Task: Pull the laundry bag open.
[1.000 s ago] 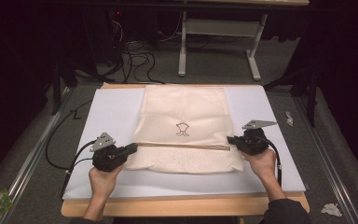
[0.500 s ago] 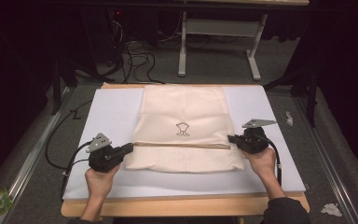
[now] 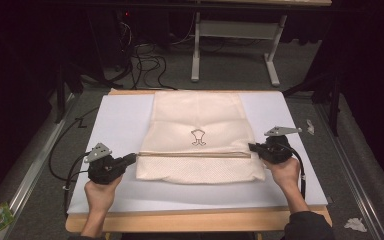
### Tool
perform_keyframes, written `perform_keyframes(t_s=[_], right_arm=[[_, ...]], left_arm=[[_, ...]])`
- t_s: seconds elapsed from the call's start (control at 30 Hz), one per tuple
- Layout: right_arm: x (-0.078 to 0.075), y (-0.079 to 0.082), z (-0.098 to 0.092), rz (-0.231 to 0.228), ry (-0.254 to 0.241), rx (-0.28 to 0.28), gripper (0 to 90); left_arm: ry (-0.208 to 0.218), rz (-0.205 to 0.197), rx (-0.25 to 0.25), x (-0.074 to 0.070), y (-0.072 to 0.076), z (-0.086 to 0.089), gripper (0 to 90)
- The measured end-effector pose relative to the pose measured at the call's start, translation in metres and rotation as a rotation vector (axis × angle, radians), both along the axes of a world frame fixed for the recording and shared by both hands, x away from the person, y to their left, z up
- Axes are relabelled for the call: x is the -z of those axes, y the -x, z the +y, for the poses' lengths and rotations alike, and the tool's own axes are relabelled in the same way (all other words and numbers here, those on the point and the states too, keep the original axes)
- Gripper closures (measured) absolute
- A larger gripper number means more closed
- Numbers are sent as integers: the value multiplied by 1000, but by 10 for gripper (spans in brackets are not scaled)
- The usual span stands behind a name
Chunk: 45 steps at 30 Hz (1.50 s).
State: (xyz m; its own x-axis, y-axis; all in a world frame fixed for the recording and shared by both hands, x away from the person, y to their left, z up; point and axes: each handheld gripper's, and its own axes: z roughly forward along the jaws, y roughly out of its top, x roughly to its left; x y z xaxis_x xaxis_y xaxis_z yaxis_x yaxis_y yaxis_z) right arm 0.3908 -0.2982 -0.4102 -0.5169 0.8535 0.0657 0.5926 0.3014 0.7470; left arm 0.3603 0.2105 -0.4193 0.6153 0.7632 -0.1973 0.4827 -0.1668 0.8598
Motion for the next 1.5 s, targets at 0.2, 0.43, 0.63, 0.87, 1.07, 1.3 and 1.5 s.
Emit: perform_keyframes(t_s=[0.2, 0.43, 0.63, 0.87, 1.07, 1.3, 1.5], right_arm=[[3, 2, 2, 2, 5, 2, 882], [11, 4, 3, 17, -7, 12, 878], [21, 3, 5, 25, -11, 14, 872], [34, 7, 0, 47, -27, 13, 869], [40, 11, 7, 25, 59, 6, 869], [48, 10, 6, 29, 55, 15, 854], [50, 11, 6, 43, 55, 20, 819]], left_arm=[[6, 30, 1, 3, 1, -2, 872], [37, 50, 7, 3, -6, -8, 871], [-87, 22, -17, 8, -3, -16, 869], [-128, 56, 1, 13, 0, -14, 867], [-249, 16, -29, 20, 10, -32, 867], [-237, 16, -22, 21, 8, -29, 862], [-224, 26, -26, 25, 6, -28, 850]])
